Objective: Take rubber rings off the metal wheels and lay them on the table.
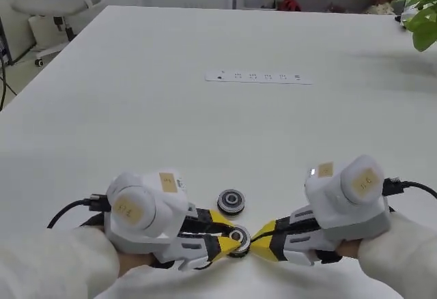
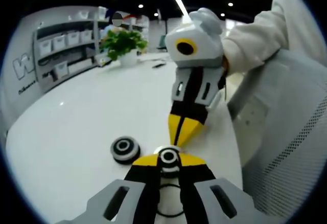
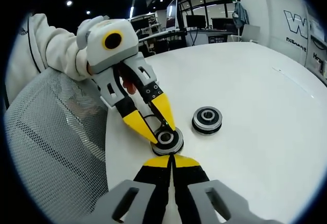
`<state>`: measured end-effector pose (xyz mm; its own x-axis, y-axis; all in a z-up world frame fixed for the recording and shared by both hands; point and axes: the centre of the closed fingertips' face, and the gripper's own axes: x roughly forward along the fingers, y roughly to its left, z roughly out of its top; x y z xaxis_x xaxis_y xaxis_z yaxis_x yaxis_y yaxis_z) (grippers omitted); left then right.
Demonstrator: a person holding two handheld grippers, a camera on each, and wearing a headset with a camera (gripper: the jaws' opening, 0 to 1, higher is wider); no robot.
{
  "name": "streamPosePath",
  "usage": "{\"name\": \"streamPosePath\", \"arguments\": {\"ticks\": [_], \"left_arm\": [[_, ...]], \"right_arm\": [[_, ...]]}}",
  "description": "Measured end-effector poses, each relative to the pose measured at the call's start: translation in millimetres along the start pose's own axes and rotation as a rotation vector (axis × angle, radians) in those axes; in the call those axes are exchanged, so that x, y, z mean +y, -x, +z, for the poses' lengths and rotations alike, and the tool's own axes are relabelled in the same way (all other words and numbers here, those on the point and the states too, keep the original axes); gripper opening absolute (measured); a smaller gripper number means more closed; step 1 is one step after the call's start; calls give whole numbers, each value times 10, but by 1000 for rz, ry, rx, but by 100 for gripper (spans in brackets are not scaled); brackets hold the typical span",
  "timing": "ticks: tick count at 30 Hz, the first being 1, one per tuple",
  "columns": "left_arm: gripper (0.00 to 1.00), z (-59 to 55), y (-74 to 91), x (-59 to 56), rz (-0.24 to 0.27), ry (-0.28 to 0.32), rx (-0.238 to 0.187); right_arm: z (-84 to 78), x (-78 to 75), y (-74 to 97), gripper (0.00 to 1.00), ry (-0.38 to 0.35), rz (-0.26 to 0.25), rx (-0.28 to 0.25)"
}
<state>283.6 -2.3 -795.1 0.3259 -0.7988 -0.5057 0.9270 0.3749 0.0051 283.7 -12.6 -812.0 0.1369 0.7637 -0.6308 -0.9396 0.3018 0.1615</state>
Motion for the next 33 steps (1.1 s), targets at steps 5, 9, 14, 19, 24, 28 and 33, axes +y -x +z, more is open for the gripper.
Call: {"name": "streamPosePath", "arguments": {"ticks": [5,9,14,19,24,28,33], "left_arm": [[13,0,-2,1,-1,-2,2],[13,-1,-3,0,-2,-3,1],[13,-2,-4,1,-3,-2,-2],[13,-2,-2,1,-3,-1,-3],[13,-3,-1,0,-3,-1,-3],[13,-4,0,-1,-4,1,-3],[13,-8,7,2,-3,6,-2]], "right_arm": [[16,-33,-16,0,-1,-8,-5],[83,-33,26,0,-70,14,-47],[5,85,-25,6,-10,45,1],[70,97,-95,21,18,27,-25],[73,93,-106,21,62,27,-15],[48,89,-65,17,48,39,-13],[22,83,-54,8,45,41,0]]}}
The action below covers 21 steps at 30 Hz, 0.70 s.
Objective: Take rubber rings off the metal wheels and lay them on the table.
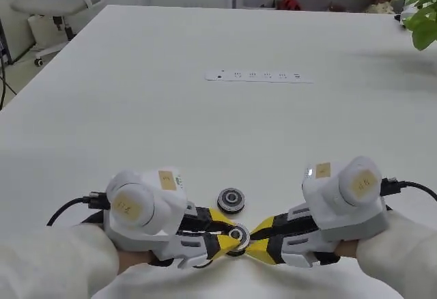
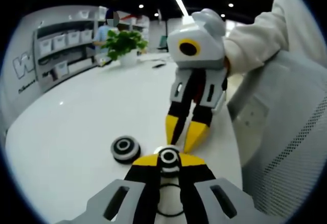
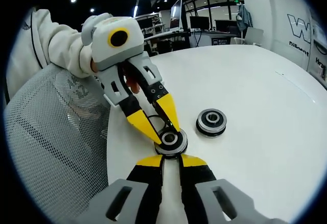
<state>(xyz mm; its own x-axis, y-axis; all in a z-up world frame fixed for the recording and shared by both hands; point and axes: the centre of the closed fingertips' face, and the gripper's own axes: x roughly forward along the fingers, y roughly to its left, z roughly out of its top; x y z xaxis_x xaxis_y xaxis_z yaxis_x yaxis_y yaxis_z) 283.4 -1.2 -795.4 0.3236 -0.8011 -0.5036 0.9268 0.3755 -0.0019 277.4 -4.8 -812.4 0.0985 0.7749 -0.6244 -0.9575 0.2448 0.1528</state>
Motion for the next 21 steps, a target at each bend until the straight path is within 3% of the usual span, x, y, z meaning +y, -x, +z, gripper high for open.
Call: {"name": "streamPosePath", "arguments": {"ticks": [5,7,8,12,21], "left_arm": [[13,-1,4,4,1,3,0],[13,-3,5,2,-1,6,1],[13,-3,5,4,0,5,0],[13,-2,4,3,0,4,0],[13,-3,7,4,-1,-1,2]], "right_arm": [[2,-10,7,6,6,-3,5],[-10,-98,24,0,12,-47,11],[-1,-49,12,0,-5,-16,4],[-7,-52,15,0,3,-23,8],[1,-99,39,0,-58,-32,-3]]}}
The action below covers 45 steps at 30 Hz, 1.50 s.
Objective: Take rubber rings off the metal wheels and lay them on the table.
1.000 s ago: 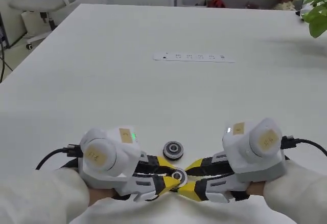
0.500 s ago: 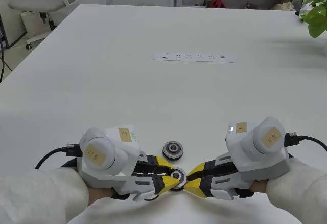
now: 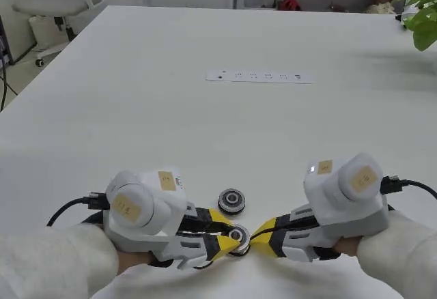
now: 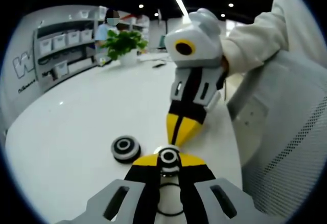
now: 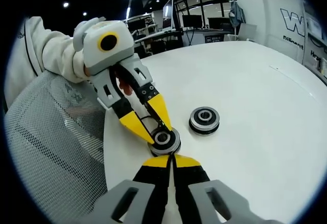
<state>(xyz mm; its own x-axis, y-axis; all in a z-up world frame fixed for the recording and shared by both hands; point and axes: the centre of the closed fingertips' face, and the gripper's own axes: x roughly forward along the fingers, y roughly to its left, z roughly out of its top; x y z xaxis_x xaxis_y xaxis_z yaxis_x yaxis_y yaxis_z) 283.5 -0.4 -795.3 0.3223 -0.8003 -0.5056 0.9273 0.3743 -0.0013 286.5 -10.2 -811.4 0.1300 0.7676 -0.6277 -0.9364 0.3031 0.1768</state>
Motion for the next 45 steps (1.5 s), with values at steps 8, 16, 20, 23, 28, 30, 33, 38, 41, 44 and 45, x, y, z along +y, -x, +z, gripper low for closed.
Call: {"name": "streamPosePath", "arguments": {"ticks": [8,16,20,23,28,30,33,38,41,44,45], "left_arm": [[13,-2,9,1,2,2,1],[13,-3,9,0,4,-3,2],[13,-2,7,1,6,-8,4],[13,-3,6,2,6,-9,3],[13,-5,4,2,6,-6,2],[13,-4,4,2,5,-5,1],[13,-5,2,3,5,-4,1],[13,-4,0,4,5,-3,1],[13,-4,0,5,5,-4,1],[13,-4,0,7,6,-4,1],[13,-4,0,7,6,-4,0]], "right_arm": [[145,-10,53,0,-112,13,-87],[136,13,56,0,-125,12,-69],[155,42,42,0,-116,15,-66],[166,62,33,0,-105,19,-66],[178,72,22,0,-96,25,-68],[183,76,19,0,-94,27,-70],[185,81,17,0,-89,28,-71],[200,85,18,0,-90,34,-76],[211,93,19,0,-90,37,-80],[226,101,18,0,-91,43,-86],[236,111,19,0,-92,48,-91]]}}
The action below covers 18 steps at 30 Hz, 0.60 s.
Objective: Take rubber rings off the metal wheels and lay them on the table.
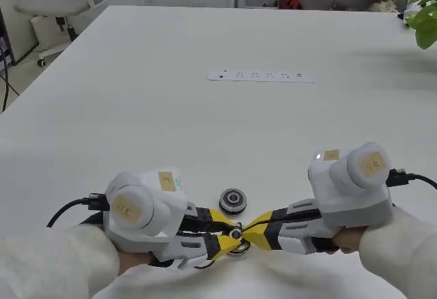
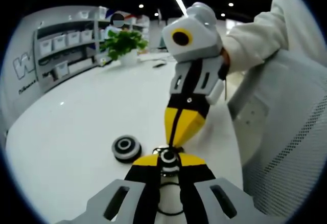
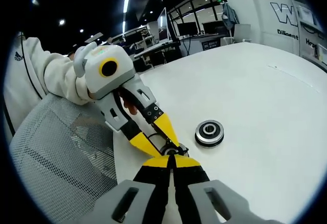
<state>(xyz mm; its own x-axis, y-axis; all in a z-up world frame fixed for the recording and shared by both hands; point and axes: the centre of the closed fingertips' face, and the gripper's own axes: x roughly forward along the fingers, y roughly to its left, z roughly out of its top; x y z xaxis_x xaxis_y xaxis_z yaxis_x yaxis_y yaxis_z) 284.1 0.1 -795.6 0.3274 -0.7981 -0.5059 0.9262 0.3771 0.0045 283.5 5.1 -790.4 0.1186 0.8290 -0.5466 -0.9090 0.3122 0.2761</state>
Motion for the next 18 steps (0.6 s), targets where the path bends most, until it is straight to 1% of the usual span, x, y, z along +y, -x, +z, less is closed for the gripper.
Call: {"name": "streamPosePath", "arguments": {"ticks": [2,3,4,6,7,9,11,15,18], "left_arm": [[13,0,0,1,1,0,0],[13,0,0,1,1,0,0],[13,1,-1,1,1,0,0],[13,2,-2,2,2,1,0],[13,3,-2,2,2,1,0],[13,3,-2,3,3,1,0],[13,3,-2,4,5,5,-2],[13,5,0,7,9,36,-16],[13,7,1,9,9,39,-17]], "right_arm": [[47,39,-6,0,-8,17,-22],[136,124,-12,0,-13,62,-64],[191,103,-7,0,-26,43,-84],[165,78,-21,0,14,18,-47],[150,98,-37,0,23,20,-47],[102,86,-39,0,11,23,-30],[69,57,-28,0,14,11,-18],[53,4,-11,0,-6,-6,-14],[25,-20,-10,0,-16,-14,-4]]}}
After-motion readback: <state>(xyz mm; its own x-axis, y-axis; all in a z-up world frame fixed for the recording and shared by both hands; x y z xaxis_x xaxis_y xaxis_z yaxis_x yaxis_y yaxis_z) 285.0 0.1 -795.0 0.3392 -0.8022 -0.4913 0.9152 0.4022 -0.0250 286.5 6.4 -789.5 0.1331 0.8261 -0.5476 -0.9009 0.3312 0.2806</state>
